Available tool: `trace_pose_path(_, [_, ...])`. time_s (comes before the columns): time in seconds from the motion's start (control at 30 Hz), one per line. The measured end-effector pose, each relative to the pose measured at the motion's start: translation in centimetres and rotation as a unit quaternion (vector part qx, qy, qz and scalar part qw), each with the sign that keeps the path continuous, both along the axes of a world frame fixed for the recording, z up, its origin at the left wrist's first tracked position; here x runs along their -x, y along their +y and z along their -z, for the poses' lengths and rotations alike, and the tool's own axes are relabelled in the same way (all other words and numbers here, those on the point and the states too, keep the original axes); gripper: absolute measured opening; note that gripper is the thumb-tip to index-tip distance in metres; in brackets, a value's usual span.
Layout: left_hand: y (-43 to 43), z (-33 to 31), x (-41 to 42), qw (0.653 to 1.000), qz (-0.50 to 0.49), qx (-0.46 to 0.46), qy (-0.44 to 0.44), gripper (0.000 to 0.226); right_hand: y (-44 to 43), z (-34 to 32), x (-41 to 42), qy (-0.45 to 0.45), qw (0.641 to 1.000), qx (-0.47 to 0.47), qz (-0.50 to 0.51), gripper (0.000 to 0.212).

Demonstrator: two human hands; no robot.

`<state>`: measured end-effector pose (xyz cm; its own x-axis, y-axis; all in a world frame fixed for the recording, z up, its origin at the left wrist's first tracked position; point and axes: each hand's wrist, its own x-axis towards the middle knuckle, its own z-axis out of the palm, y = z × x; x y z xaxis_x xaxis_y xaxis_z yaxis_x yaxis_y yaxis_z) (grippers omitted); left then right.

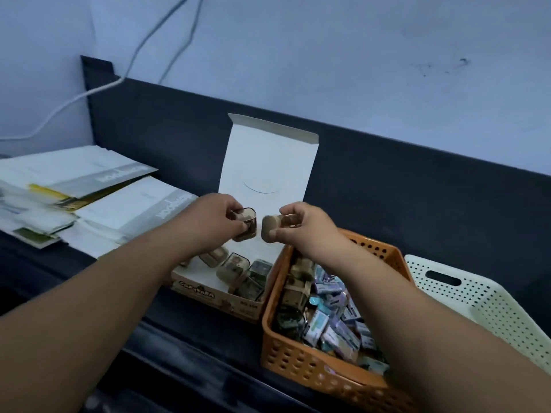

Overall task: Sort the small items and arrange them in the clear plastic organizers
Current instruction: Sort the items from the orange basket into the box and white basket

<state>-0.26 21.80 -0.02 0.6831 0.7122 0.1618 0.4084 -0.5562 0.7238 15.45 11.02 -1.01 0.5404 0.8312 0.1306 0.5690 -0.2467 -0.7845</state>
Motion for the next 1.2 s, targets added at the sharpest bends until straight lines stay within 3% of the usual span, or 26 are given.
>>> trace_pose_path(0.13, [0.5, 0.8, -0.4, 0.999, -0.016, 0.001, 0.031, 0.057, 0.0, 0.0, -0.2, -0.019, 1.0, 0.011, -0.008, 0.055])
trace_pose_path(0.27, [-1.5, 0.5, -1.4, 0.999, 0.034, -0.036, 0.02, 0.051, -4.0, -0.5, -2.0, -0.062, 0.998, 0.026, 0.006, 0.039])
trace_pose_path(0.37, [-4.2, 0.6, -2.8, 0.991, 0.114, -0.06, 0.039, 0.047, -7.8, 0.0, -3.4, -0.128, 0.985, 0.11, 0.024, 0.029])
trace_pose_path(0.5, [-6.9, 1.9, -5.3, 0.97, 0.189, -0.104, 0.111, 0.049, -10.6, 1.6, -4.3, -0.126, 0.968, 0.217, 0.004, 0.045])
trace_pose_path(0.63, [-7.5, 3.7, -6.2, 0.942, 0.185, -0.22, 0.175, 0.047, -11.0, 3.2, -4.2, -0.134, 0.949, 0.282, -0.028, 0.061])
trace_pose_path(0.73, [-7.3, 4.4, -6.0, 0.948, 0.18, -0.22, 0.147, 0.048, -10.6, 3.8, -4.1, -0.154, 0.948, 0.275, -0.039, 0.061])
trace_pose_path(0.87, [-6.7, 4.6, -5.6, 0.963, 0.163, -0.171, 0.13, 0.051, -10.2, 4.3, -4.0, -0.17, 0.954, 0.243, -0.054, 0.032])
trace_pose_path(0.97, [-6.6, 4.7, -5.5, 0.965, 0.166, -0.149, 0.138, 0.053, -10.3, 4.7, -4.0, -0.145, 0.956, 0.239, -0.085, 0.023])
trace_pose_path(1.13, [-6.9, 4.4, -5.4, 0.955, 0.174, -0.178, 0.161, 0.041, -10.4, 4.0, -3.2, -0.039, 0.964, 0.238, -0.109, 0.044])
trace_pose_path(1.2, [-6.9, 4.4, -5.4, 0.953, 0.176, -0.184, 0.166, 0.037, -10.2, 3.9, -2.8, -0.042, 0.959, 0.249, -0.126, 0.053])
